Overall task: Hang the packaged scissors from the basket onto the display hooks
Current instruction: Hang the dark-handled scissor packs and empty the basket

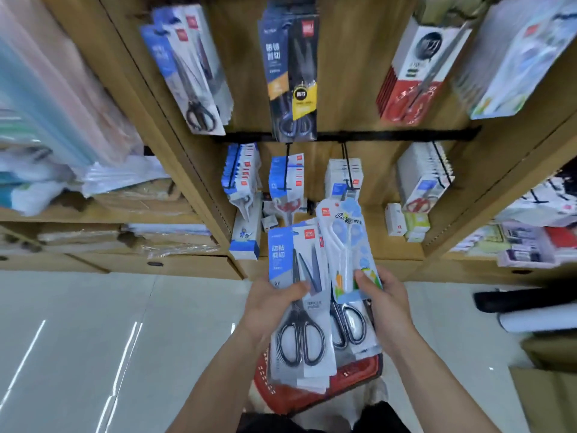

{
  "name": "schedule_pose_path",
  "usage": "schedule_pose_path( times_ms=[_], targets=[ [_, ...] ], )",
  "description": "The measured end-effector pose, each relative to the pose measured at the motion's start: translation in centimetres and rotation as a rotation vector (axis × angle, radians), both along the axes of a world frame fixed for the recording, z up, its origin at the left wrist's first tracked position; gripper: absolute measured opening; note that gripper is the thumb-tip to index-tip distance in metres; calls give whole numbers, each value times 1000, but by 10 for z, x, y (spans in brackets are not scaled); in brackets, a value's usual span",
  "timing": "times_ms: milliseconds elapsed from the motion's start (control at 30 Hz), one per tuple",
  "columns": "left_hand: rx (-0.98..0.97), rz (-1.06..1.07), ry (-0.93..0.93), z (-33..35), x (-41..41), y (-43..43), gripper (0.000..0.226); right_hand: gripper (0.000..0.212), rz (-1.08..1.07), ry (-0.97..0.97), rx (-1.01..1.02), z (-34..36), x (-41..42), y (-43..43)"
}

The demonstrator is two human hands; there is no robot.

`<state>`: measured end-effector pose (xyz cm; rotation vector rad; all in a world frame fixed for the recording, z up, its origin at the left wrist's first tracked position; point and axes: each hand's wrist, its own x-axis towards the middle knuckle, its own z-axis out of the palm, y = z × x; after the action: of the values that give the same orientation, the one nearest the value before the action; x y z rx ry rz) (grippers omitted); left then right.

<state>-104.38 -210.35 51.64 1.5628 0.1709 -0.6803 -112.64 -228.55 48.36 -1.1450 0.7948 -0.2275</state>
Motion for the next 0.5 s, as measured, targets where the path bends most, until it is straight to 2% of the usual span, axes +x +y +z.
schedule_pose_path(
  times_ms=[100, 167, 200, 233, 300, 333, 433, 500],
  targets=[
    [-2, 12, -48, 24, 9, -9, 32, 56, -29, -58, 80, 19, 7, -8],
    [-8, 10, -75, 35, 15, -18, 34, 101, -45, -104, 93, 30, 13, -17],
    [-14, 5, -84, 40, 18, -23, 34, 115, -46, -113, 74, 37, 15, -22],
    [-26, 6, -91, 46, 21, -29, 35, 112, -55, -129, 70, 40, 17, -29],
    [-46, -12, -123, 56, 28, -39, 36, 69, -69, -146, 67, 54, 19, -40],
    [-51, -31, -147, 61, 31, -45, 36, 55, -79, -145, 57, 59, 21, -47],
    [-74, -59, -215, 78, 39, -63, 40, 41, -95, -184, 12, 71, 25, -67],
    [-84, -62, -240, 85, 45, -75, 39, 44, -136, -200, -6, 78, 26, -82]
  ],
)
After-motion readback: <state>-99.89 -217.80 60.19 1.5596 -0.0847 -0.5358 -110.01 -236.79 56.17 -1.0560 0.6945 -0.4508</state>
